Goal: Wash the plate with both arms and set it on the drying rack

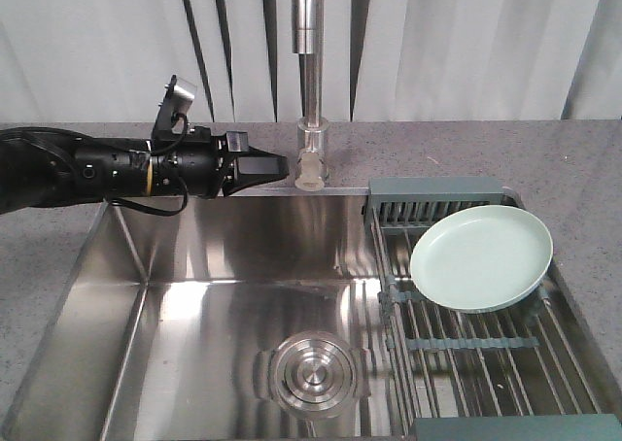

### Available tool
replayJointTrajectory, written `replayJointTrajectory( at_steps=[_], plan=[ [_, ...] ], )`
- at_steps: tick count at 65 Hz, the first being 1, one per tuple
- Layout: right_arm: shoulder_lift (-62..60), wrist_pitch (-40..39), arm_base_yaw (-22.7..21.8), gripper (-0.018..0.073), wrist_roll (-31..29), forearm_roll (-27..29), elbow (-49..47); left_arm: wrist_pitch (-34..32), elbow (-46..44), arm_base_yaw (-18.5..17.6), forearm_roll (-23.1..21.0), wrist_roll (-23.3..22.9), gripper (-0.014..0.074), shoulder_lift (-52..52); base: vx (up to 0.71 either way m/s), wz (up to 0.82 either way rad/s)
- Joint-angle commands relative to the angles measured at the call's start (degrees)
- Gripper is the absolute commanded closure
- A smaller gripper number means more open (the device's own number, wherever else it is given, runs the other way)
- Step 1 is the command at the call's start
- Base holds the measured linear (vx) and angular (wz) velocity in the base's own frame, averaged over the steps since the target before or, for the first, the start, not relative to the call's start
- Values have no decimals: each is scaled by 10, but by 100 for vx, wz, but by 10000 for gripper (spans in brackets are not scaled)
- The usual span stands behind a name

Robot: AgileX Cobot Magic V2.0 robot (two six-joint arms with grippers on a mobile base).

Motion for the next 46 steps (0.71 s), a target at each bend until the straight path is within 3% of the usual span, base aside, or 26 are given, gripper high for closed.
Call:
replayJointTrajectory(
  at_steps=[1, 17, 46],
  plan=[
    [3, -36, -3, 566, -5, -2, -17, -9, -32, -11, -39, -5, 603, -14, 0, 0],
    [3, -36, -3, 566, -4, -2, -17, -4, -73, -31, -44, -5, 603, 30, 0, 0],
    [3, -36, -3, 566, -4, -3, -17, 12, -75, -35, -121, -5, 603, 77, 0, 0]
  ],
)
